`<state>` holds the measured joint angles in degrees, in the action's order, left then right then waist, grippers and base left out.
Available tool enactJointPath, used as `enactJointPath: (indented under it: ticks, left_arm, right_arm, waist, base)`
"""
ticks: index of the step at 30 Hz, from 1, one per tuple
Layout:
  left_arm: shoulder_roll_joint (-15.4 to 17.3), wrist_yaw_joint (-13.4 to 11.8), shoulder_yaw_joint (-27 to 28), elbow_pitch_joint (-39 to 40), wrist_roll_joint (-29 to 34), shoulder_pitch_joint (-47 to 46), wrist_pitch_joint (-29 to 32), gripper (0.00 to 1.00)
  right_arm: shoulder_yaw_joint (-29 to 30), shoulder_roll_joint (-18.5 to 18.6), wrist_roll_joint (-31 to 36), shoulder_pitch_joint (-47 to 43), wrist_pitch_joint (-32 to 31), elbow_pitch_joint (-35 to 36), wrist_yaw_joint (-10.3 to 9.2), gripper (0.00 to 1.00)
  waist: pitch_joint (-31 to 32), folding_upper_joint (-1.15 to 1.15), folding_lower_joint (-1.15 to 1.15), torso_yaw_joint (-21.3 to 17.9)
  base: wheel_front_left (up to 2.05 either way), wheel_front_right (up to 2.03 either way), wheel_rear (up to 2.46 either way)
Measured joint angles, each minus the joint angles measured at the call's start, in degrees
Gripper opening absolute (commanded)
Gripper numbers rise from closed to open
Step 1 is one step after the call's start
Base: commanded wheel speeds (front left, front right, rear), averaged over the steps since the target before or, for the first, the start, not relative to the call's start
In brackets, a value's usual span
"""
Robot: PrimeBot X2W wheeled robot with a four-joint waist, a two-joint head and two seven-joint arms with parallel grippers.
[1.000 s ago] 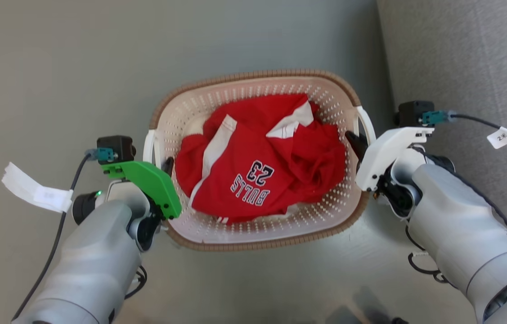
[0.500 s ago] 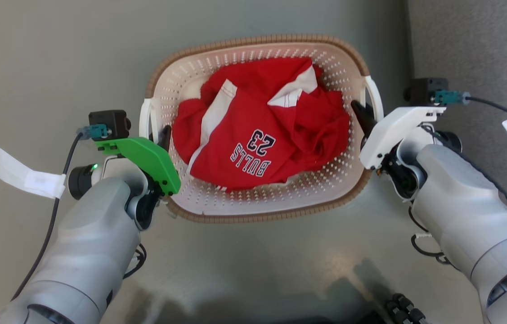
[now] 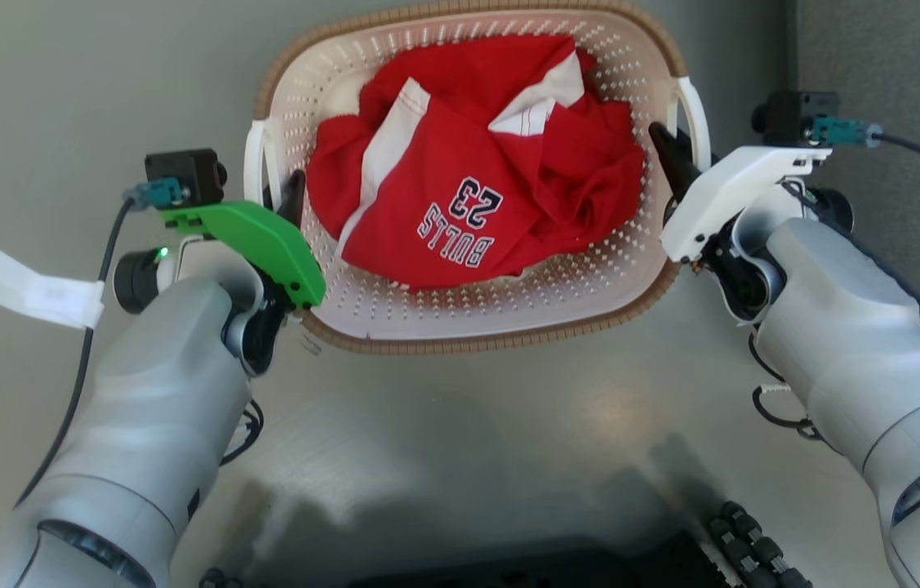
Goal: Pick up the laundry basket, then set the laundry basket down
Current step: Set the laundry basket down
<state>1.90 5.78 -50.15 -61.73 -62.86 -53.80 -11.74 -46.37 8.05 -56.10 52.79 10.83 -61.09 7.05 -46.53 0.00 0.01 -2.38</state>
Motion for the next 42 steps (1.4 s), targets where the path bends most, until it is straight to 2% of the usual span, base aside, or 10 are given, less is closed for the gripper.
enactJointPath:
  ticks: [14,42]
  left_arm:
    - [0.0,0.1,-1.2,-0.3,0.0,-2.6,-0.9,0.00]
    - [0.0,0.3,-3.5,-1.0,-0.5,-4.4,-1.9,0.00]
  right_arm:
    - [0.0,0.2,0.0,2.0,1.3,-1.2,0.01,0.00]
    - [-0.1,-0.5,-0.2,3.4,2.5,-2.9,0.08,0.00]
  waist:
    - [-5.0,0.00,0.00,0.2]
    - [-7.6,0.00,-0.01,0.3]
  base:
    - [0.00,0.00,0.00]
    - [0.00,0.00,0.00]
